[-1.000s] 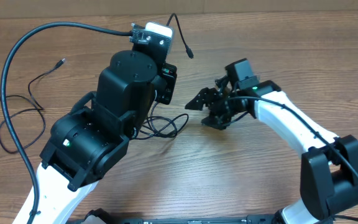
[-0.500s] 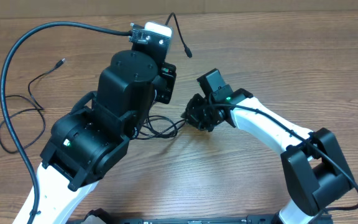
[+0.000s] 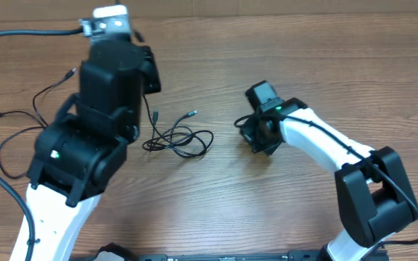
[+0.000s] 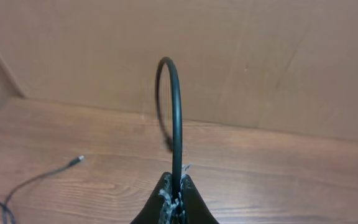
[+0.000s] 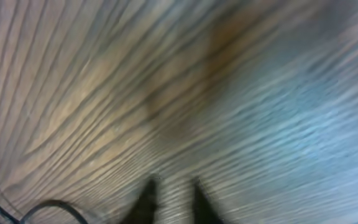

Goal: Untangle cables

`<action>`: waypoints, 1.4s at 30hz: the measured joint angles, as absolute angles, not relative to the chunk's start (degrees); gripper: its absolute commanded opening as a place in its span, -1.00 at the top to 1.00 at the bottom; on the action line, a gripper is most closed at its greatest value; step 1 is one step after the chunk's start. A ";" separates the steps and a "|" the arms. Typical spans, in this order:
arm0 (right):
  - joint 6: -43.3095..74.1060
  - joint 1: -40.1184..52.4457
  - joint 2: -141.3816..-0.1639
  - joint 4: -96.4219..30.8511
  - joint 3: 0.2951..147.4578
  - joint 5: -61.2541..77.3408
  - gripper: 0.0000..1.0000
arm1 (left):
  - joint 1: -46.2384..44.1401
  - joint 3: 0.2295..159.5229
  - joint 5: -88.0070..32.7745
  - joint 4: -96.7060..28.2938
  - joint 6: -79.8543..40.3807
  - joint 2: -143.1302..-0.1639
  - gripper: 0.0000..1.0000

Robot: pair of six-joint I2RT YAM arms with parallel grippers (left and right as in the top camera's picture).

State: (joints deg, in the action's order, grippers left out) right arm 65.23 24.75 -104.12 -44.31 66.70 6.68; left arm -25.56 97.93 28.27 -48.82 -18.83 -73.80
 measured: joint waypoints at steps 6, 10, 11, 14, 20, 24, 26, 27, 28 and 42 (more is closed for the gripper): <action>57.63 20.47 -104.12 -39.79 66.67 18.04 -0.45 | -20.18 97.93 16.69 -48.45 -21.15 -73.80 0.92; 54.17 19.11 -104.12 -36.80 66.67 29.58 -0.47 | -18.81 97.93 11.62 -48.36 -20.93 -73.82 0.92; 54.19 19.09 -104.12 -36.12 66.67 31.75 -0.47 | -18.72 97.93 10.39 -48.23 -20.58 -73.89 0.92; 56.58 19.51 -104.12 -35.57 66.67 37.01 -0.46 | -18.72 97.93 6.44 -48.10 -18.46 -74.32 0.92; 65.91 23.99 -104.12 -29.41 66.67 40.25 -0.35 | -18.72 97.93 0.97 -48.05 -14.74 -75.92 0.91; 72.49 27.42 -104.12 -27.44 66.67 38.65 -0.19 | -18.72 97.93 -1.15 -48.07 -13.47 -76.44 0.92; 74.91 28.77 -104.12 -27.29 66.67 37.04 -0.10 | -18.72 97.93 -1.56 -48.07 -13.26 -76.53 0.91; 75.72 29.39 -104.12 -27.22 66.67 36.03 -0.06 | -18.72 97.93 -1.72 -48.07 -13.19 -76.55 0.91; 76.60 30.20 -104.12 -27.20 66.67 34.41 -0.03 | -18.72 97.93 -1.80 -48.05 -13.10 -76.58 0.92; 80.40 33.36 -104.12 -34.44 66.57 17.15 0.93 | -18.57 97.93 -1.93 -48.03 -13.08 -76.60 0.92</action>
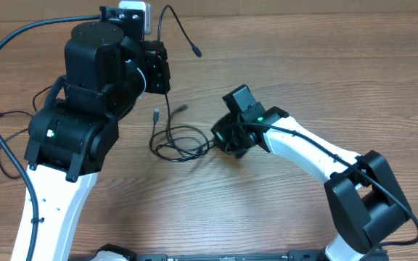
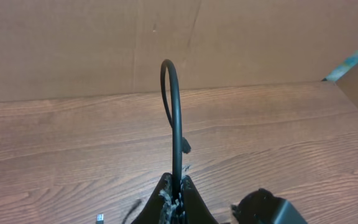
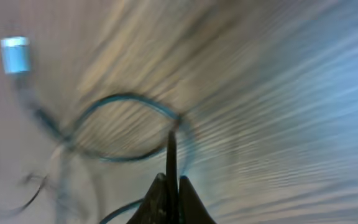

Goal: Untangle cables

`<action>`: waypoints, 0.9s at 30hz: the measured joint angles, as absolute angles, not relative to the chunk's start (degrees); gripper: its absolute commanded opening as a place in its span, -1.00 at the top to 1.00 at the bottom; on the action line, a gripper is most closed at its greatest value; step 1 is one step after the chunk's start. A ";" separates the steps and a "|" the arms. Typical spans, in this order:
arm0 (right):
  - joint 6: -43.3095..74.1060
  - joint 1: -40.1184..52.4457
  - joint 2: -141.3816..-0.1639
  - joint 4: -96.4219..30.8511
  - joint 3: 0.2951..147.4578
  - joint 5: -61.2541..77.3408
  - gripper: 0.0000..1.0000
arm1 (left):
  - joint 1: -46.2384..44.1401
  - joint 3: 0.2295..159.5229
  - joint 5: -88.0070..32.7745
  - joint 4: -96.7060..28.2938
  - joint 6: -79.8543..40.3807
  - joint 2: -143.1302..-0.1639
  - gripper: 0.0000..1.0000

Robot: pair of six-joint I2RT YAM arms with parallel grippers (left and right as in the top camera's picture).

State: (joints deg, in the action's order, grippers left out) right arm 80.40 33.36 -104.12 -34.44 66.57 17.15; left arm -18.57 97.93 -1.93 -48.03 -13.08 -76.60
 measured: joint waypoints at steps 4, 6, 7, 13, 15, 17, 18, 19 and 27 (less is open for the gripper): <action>79.88 32.56 -104.12 -40.99 66.50 10.79 0.93 | -16.80 97.93 -1.72 -47.59 -13.98 -76.60 0.92; 79.61 31.22 -104.12 -43.86 66.48 8.16 0.93 | -15.03 97.93 -1.69 -47.09 -15.92 -76.60 0.91; 79.44 30.20 -104.12 -45.47 66.46 6.90 0.93 | -14.04 97.93 -1.72 -47.03 -17.08 -76.60 0.92; 76.73 21.76 -104.12 -53.06 66.37 1.80 0.93 | -7.07 97.93 -6.11 -46.87 -22.94 -76.64 0.91; 75.37 18.52 -104.12 -55.33 66.37 -0.05 0.93 | -4.27 97.93 -9.63 -46.74 -24.01 -76.64 0.91; 74.30 15.73 -104.12 -56.88 66.35 -1.85 0.93 | -1.76 97.93 -12.58 -46.72 -24.36 -76.64 0.92; 73.65 14.04 -104.12 -57.82 66.37 -3.14 0.93 | -0.27 97.93 -14.13 -46.70 -24.58 -76.64 0.92; 73.34 12.78 -104.12 -58.15 66.35 -4.03 0.93 | 0.91 97.93 -15.42 -46.72 -24.77 -76.64 0.92; 71.53 0.60 -104.12 -60.69 66.35 -11.03 0.93 | 12.08 97.93 -24.69 -48.18 -26.59 -76.71 0.92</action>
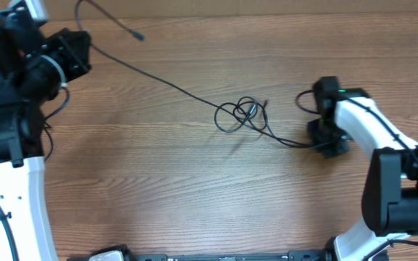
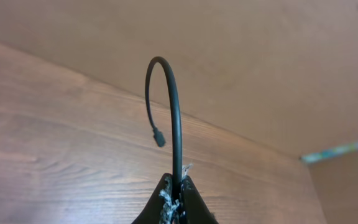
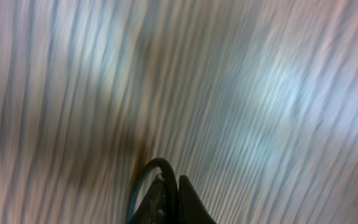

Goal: Untangle cables

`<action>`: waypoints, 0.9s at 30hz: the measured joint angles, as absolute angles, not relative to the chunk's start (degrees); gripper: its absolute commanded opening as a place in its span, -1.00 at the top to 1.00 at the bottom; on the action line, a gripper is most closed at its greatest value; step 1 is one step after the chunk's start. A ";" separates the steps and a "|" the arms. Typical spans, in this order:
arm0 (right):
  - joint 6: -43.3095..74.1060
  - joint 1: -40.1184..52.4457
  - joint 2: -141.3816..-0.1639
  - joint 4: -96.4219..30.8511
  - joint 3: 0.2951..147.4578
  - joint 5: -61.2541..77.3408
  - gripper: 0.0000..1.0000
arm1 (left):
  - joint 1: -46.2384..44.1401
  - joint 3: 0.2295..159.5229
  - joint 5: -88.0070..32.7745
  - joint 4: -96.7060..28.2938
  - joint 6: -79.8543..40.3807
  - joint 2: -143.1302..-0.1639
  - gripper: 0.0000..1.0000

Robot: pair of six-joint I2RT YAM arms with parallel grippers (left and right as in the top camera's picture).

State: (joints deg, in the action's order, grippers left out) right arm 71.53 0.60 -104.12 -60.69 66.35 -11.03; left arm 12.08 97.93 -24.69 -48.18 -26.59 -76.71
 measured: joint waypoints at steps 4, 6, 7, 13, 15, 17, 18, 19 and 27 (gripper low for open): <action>70.72 -5.52 -104.12 -60.69 66.35 -12.64 0.93 | 16.71 97.93 -25.58 -50.11 -27.55 -76.73 0.92; 70.50 -8.34 -104.12 -60.64 66.35 -13.26 0.93 | 18.98 97.93 -25.67 -51.40 -27.97 -76.75 0.92; 70.43 -9.80 -104.12 -60.55 66.35 -13.52 0.93 | 19.88 97.93 -25.76 -51.90 -28.18 -76.75 0.91; 70.22 -16.38 -104.12 -60.47 66.35 -13.91 0.93 | 23.94 97.93 -25.82 -55.55 -28.51 -76.75 0.92; 68.16 -17.58 -104.12 -59.18 66.32 -13.17 0.92 | 23.99 97.93 -25.98 -58.30 -28.40 -76.90 0.91; 65.84 -17.82 -104.12 -57.71 66.32 -12.05 0.88 | 23.62 97.93 -25.98 -59.48 -28.03 -77.23 0.92; 64.16 -17.82 -104.12 -56.86 66.32 -11.05 0.85 | 23.27 97.93 -25.96 -60.20 -27.46 -77.58 0.92; 62.43 -17.80 -104.12 -56.12 66.32 -9.80 0.85 | 22.81 97.93 -25.96 -61.08 -26.83 -78.06 0.92; 50.43 -17.80 -104.12 -54.43 66.30 -0.40 0.85 | 14.70 97.93 -26.52 -65.84 -18.70 -86.61 0.92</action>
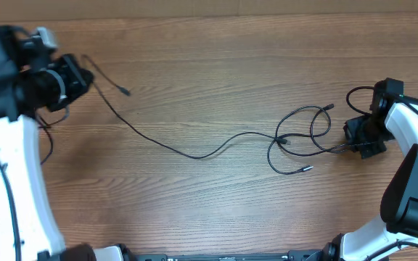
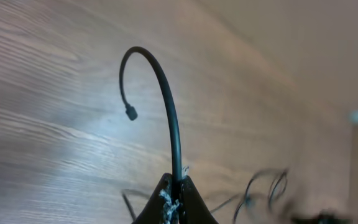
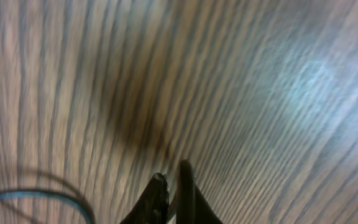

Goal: Untangle cables

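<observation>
A thin black cable (image 1: 194, 155) lies slack across the wooden table. My left gripper (image 1: 78, 76), at the far left, is shut on it near one end. In the left wrist view the cable (image 2: 166, 118) arcs up out of that gripper (image 2: 178, 180) to a small plug (image 2: 131, 113). Loose loops (image 1: 303, 134) of the cable lie at the right, with two free ends. One strand leads to my right gripper (image 1: 358, 141). Its fingers (image 3: 160, 190) stand a little apart in the right wrist view, and a blurred loop (image 3: 42, 194) lies to their left.
A second thin cable (image 1: 46, 141) lies by the left arm near the table's left edge. A cardboard wall (image 1: 267, 6) closes the back. The right arm's own lead (image 1: 358, 93) loops above its gripper, close to the right edge.
The right gripper moved further right and its fingers now show a narrow gap. The knot moved right with it and spread into wider loops. The cable, then taut, now lies slack.
First the cables lay bunched mid-table, the left gripper holding one end high, the right open beside the bunch. Then the right was shut on a loop. The arms stood far apart with a small knot between. Now the loops are loose at the right.
</observation>
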`<action>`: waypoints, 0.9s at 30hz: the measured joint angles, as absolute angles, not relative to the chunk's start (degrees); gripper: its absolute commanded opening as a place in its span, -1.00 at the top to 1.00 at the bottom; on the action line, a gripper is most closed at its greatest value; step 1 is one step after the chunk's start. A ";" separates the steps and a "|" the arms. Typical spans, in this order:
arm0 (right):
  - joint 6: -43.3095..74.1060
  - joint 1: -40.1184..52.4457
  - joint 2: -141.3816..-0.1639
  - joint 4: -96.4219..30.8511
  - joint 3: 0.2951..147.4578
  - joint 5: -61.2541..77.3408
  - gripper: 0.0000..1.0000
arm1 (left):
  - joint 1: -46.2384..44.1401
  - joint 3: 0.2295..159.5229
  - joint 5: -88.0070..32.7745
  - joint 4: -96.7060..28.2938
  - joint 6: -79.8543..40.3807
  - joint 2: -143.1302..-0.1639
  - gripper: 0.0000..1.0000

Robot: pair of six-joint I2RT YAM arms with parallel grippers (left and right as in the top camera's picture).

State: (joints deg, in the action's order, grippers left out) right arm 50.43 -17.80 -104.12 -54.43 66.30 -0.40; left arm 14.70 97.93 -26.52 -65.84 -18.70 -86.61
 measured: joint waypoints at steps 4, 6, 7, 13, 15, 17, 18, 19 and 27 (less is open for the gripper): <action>47.53 -17.80 -104.12 -54.26 66.30 0.91 0.88 | 9.54 97.93 -29.30 -68.05 -9.76 -91.39 0.91; 46.68 -17.80 -104.12 -54.19 66.30 1.28 0.91 | 6.44 97.93 -30.39 -69.34 -5.08 -93.62 0.92; 46.37 -17.80 -104.12 -54.19 66.30 1.32 0.91 | 4.67 97.93 -30.83 -70.00 -2.57 -94.83 0.92; 45.34 -17.80 -104.12 -53.98 66.30 1.67 0.92 | -4.38 97.93 -32.71 -72.10 9.74 -102.30 0.92; 45.21 -17.80 -104.12 -53.89 66.30 1.67 0.91 | -6.48 97.93 -33.43 -71.72 12.25 -104.68 0.92; 45.15 -17.80 -104.12 -53.80 66.30 1.69 0.91 | -8.32 97.93 -34.41 -70.65 13.78 -107.61 0.92; 45.12 -17.80 -104.12 -53.74 66.30 1.67 0.91 | -9.21 97.93 -35.09 -70.15 14.26 -109.16 0.92; 45.12 -17.80 -104.12 -53.63 66.30 1.69 0.90 | -10.09 97.93 -35.73 -69.67 14.85 -110.87 0.91; 44.97 -17.80 -104.12 -53.54 66.30 1.69 0.89 | -16.25 97.93 -37.95 -67.64 18.79 -120.46 0.57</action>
State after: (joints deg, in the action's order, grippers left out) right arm 44.97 -17.80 -104.12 -53.54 66.30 1.69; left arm -16.25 97.93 -37.95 -67.64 18.79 -120.46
